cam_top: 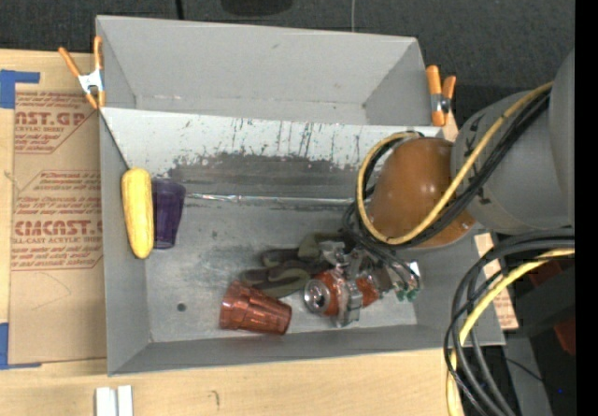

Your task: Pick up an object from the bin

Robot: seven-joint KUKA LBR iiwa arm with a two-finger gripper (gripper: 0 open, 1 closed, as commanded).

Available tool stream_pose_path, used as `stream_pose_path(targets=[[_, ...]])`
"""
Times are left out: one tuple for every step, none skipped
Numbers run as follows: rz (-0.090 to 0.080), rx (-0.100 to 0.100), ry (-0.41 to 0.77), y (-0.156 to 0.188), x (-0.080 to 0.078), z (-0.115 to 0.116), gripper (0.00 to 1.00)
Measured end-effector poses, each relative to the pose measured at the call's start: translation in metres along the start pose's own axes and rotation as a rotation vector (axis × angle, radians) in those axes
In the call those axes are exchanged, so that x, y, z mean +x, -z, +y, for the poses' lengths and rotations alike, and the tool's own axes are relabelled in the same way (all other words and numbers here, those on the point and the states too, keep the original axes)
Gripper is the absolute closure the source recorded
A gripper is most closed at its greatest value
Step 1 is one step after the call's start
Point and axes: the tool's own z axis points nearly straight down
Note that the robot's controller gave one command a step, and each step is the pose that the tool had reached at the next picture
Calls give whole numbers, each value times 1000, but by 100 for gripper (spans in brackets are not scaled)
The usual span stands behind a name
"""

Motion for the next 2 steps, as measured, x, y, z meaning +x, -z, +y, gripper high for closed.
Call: stream_pose_path(targets=[[0,0,0,0,0,0,100],[-1,1,13,119,-20,12,100]])
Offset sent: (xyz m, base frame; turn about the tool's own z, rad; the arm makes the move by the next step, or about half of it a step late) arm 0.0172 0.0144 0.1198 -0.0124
